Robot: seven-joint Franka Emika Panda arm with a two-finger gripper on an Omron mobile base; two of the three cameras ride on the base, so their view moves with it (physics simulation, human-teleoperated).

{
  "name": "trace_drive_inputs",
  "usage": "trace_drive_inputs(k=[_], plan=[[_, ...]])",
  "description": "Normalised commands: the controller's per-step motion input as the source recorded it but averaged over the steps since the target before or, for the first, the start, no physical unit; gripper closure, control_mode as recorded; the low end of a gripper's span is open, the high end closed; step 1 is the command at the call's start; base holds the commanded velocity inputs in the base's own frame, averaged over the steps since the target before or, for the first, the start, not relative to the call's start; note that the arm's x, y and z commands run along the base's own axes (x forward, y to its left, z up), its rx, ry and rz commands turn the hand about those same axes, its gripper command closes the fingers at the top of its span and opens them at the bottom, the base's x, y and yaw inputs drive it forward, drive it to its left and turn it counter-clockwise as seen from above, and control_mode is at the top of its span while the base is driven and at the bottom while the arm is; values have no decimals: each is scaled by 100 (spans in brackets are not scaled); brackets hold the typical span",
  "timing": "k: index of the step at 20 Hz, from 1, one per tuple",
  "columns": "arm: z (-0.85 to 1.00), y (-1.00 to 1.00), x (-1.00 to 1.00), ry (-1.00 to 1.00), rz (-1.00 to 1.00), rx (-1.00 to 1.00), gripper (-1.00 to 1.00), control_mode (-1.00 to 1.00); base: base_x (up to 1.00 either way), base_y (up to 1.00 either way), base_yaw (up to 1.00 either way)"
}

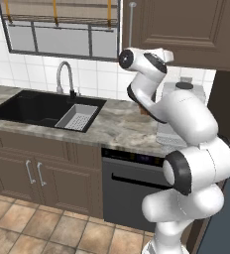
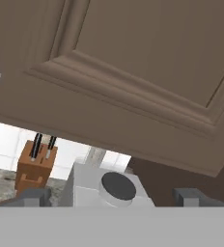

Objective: Close all open cabinet doors.

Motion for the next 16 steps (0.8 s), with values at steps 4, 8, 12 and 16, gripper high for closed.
trace_drive_inputs(k=[4,8,12,16], plan=[[-6,27,-47,0,-11,0,-100,-100,0,0,0],[-31,15,-70,0,-11,1,-100,-100,0,0,0],[-33,27,-90,0,-4,7,-100,-100,0,0,0],[-21,33,-90,0,4,10,-100,-100,0,0,0]])
